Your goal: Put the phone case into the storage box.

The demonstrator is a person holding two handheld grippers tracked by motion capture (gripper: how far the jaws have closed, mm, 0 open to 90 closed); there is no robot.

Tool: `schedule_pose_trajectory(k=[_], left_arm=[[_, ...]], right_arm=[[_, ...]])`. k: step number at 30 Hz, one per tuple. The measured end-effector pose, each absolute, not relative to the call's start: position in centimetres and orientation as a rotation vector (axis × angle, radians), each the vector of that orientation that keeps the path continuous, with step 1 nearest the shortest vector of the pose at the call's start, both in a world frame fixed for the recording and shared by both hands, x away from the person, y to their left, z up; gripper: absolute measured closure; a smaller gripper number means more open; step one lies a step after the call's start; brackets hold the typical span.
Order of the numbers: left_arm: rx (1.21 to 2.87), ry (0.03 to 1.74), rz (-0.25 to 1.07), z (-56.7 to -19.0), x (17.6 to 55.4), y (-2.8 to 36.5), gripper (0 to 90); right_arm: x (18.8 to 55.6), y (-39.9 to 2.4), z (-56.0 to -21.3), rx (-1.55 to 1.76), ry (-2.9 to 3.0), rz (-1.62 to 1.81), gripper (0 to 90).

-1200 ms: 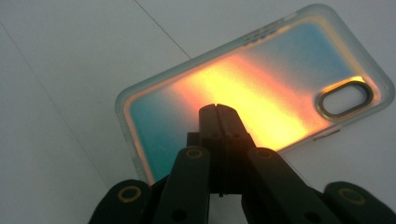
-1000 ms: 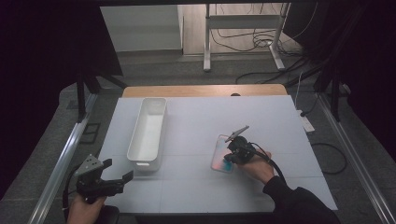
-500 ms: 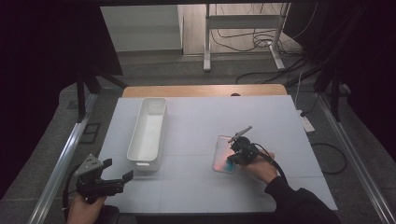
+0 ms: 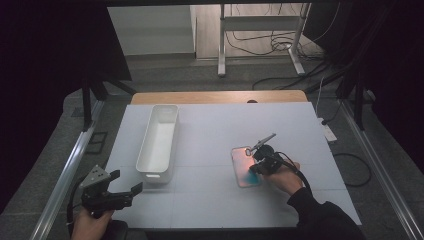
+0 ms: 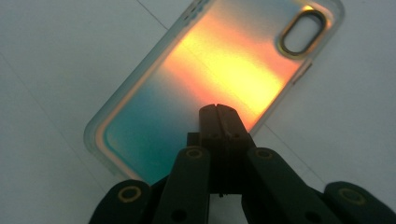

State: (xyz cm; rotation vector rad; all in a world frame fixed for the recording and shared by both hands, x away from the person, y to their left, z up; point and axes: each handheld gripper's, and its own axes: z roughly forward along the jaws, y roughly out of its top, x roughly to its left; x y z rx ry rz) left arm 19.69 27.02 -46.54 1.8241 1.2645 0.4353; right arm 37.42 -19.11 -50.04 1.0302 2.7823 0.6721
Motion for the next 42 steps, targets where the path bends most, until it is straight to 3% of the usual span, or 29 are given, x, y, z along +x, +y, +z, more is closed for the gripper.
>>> schedule_pose_trajectory(k=[37, 42], left_arm=[[1.818, 1.271, 0.431, -46.6, 19.8, 27.1, 5.9], [1.816, 1.273, 0.429, -46.6, 19.8, 27.1, 5.9]], right_arm=[[38.6, -20.5, -49.8, 1.08, 2.72, 0.68, 89.3], [38.3, -20.6, -49.1, 1.081, 2.699, 0.73, 76.2]])
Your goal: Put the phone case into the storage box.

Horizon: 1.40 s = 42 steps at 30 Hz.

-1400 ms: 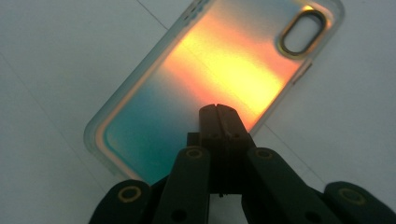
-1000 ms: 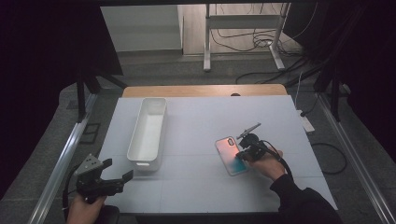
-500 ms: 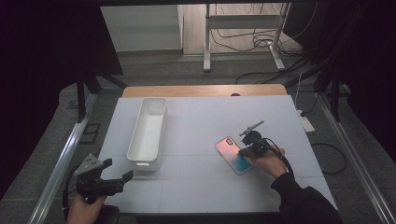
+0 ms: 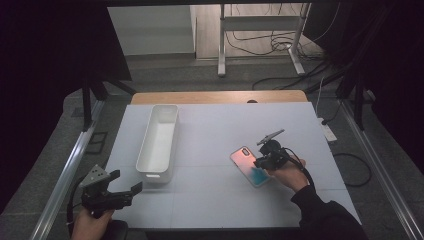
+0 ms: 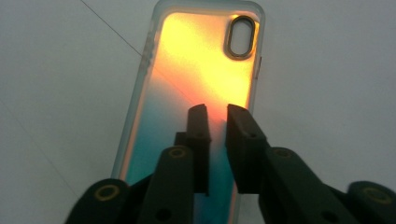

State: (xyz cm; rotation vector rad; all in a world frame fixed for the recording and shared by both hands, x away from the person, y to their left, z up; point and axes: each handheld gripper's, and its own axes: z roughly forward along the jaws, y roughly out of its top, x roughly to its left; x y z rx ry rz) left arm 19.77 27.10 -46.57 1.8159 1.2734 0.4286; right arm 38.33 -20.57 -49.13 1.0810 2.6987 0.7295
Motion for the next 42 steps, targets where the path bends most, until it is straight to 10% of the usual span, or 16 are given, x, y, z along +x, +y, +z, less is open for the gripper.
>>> schedule_pose_trajectory(k=[22, 42], left_arm=[[1.815, 1.276, 0.423, -46.6, 19.8, 27.1, 6.1], [1.814, 1.277, 0.419, -46.6, 19.9, 27.1, 6.6]], right_arm=[[37.9, -22.8, -47.8, 1.19, 2.606, 0.885, 2.9], [37.8, -23.2, -48.7, 1.139, 2.58, 0.816, 0.0]])
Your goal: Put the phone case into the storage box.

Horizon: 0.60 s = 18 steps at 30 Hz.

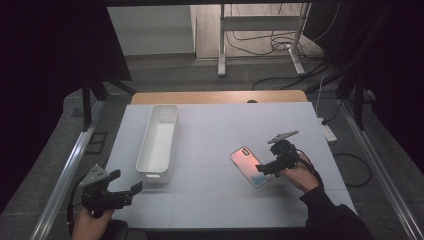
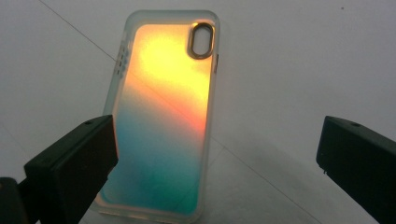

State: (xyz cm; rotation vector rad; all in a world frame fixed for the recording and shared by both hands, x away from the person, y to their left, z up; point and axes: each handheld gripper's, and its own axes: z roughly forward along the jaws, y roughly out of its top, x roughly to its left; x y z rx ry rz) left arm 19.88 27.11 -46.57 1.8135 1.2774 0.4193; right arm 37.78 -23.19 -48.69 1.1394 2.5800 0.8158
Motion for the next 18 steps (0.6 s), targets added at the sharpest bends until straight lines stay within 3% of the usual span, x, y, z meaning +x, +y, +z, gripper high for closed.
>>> schedule_pose_trajectory(k=[18], left_arm=[[1.815, 1.276, 0.42, -46.6, 19.9, 27.1, 6.7]], right_arm=[[38.2, -22.6, -51.4, 1.103, 2.68, 0.634, 0.0]])
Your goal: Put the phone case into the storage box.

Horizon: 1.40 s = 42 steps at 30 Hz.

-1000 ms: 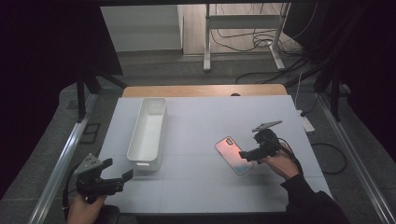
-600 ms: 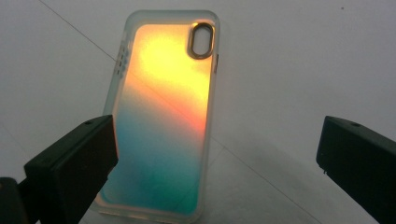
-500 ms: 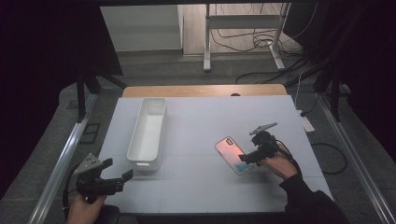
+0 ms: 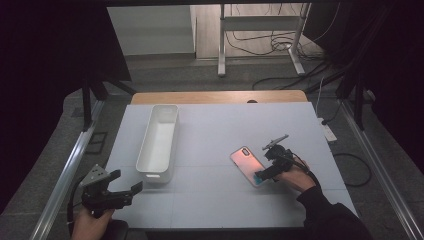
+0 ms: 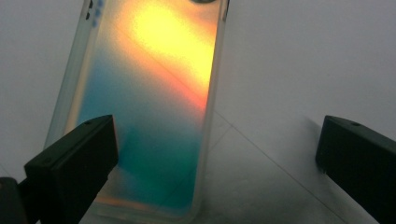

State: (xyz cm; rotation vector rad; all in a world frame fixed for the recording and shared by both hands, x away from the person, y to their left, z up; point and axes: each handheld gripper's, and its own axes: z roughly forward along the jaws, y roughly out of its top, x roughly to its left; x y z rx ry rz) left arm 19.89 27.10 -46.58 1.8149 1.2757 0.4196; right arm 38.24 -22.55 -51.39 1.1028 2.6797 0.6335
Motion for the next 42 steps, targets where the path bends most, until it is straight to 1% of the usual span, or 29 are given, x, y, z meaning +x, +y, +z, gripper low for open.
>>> schedule_pose_trajectory(k=[8, 10, 12, 13, 14, 15, 16, 17, 22, 25, 30, 42], left_arm=[[1.815, 1.276, 0.419, -46.6, 19.9, 27.1, 6.8], [1.815, 1.276, 0.419, -46.6, 19.9, 27.1, 6.8], [1.815, 1.276, 0.418, -46.6, 19.9, 27.1, 6.8], [1.815, 1.276, 0.418, -46.6, 19.9, 27.1, 6.8], [1.816, 1.276, 0.418, -46.6, 19.9, 27.1, 6.9], [1.816, 1.276, 0.418, -46.6, 19.9, 27.1, 6.9], [1.816, 1.275, 0.418, -46.6, 19.9, 27.1, 6.9], [1.816, 1.275, 0.418, -46.6, 19.9, 27.1, 6.9], [1.816, 1.276, 0.417, -46.6, 19.9, 27.1, 6.9], [1.817, 1.275, 0.417, -46.6, 19.9, 27.1, 6.9], [1.816, 1.275, 0.417, -46.6, 19.9, 27.1, 7.0], [1.811, 1.277, 0.416, -46.6, 19.9, 27.1, 6.8]], right_arm=[[38.2, -22.0, -51.3, 1.145, 2.661, 0.588, 0.8], [38.2, -22.1, -51.1, 1.145, 2.65, 0.6, 9.9], [38.3, -22.2, -50.6, 1.129, 2.656, 0.613, 25.1], [38.3, -22.2, -50.6, 1.129, 2.656, 0.613, 25.1], [38.3, -22.1, -50.3, 1.121, 2.674, 0.625, 40.3], [38.3, -22.1, -50.3, 1.121, 2.674, 0.625, 40.3], [38.3, -22.1, -50.2, 1.118, 2.683, 0.629, 45.5], [38.3, -22.0, -50.0, 1.113, 2.699, 0.627, 56.5], [38.8, -22.3, -49.8, 1.17, 2.723, 0.642, 76.8], [39.3, -22.8, -49.9, 1.217, 2.743, 0.674, 85.7], [39.3, -22.6, -49.8, 1.226, 2.741, 0.66, 87.8], [39.3, -23.1, -49.3, 1.256, 2.704, 0.724, 88.1]])
